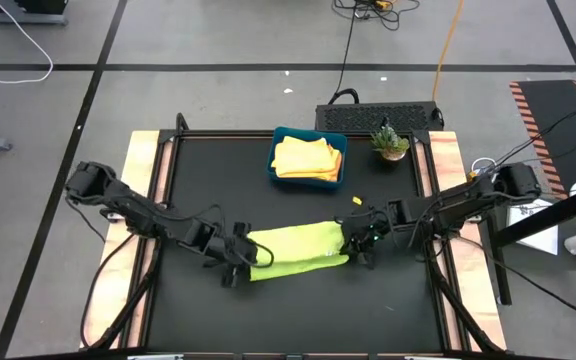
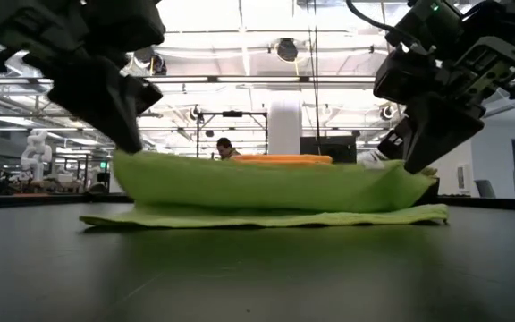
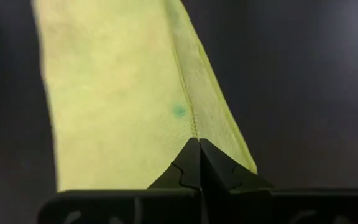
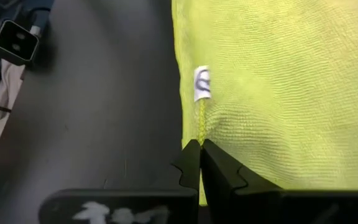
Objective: Fold microfiber towels
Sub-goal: Fold the green microfiber cloth
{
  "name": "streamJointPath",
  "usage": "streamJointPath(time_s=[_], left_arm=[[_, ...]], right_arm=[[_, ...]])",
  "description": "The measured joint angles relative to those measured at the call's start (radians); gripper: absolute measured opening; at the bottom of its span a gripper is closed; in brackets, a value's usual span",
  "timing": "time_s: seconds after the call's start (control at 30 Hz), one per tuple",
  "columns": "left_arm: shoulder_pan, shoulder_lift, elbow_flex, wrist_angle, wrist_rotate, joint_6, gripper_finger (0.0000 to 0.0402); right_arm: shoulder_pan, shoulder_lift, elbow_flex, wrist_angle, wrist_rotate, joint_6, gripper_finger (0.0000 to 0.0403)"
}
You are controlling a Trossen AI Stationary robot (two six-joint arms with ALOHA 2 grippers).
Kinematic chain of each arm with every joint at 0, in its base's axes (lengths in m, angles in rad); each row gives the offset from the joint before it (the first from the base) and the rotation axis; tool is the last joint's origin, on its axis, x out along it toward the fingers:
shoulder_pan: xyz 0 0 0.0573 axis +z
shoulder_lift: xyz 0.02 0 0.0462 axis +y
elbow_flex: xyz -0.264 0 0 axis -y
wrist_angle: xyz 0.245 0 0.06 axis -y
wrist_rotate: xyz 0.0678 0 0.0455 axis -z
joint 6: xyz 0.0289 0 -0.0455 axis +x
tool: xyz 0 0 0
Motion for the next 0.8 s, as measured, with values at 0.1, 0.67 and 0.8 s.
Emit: streamJointPath(time_s=[0.1,0.67,0.8], left_arm=[[-0.020,0.025,0.000,0.010,0.001,-0.006,0.0000],[-0.029,0.044,0.001,0.009,0.076,-0.127,0.0157],[-0.029,0.025,0.002,0.027,0.009,-0.106,0.0171]], right_arm=[[0.016,0.033,0.000,0.053,-0.002,0.000,0.0000],[0.113,0.117,0.000,0.124,-0.132,0.076,0.0145],[0.092,0.057,0.000,0.111,-0.109,0.068,0.0159]])
